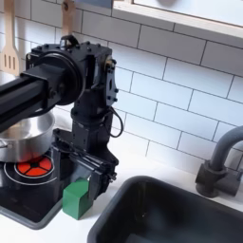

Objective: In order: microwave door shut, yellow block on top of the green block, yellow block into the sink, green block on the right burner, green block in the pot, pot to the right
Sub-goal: 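Put the green block on the right burner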

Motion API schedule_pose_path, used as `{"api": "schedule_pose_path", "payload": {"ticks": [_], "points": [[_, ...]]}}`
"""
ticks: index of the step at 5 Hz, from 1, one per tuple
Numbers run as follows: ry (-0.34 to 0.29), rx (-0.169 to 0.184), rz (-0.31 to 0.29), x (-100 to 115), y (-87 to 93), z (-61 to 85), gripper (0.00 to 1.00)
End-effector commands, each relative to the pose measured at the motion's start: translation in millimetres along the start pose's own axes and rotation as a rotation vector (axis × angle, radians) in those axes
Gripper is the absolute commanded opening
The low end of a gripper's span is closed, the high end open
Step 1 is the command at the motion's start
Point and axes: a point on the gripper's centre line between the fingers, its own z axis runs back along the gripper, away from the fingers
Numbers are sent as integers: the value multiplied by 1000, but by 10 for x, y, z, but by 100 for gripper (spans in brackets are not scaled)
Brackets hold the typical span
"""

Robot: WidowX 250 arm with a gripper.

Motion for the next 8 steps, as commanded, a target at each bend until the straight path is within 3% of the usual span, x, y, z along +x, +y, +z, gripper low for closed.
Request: {"api": "schedule_pose_path", "payload": {"ticks": [1, 7, 8], "points": [[0, 5, -1, -18, 1, -64, 100], [32, 0, -20, 28, 14, -351, 100], [29, 5, -12, 31, 29, -346, 0]]}}
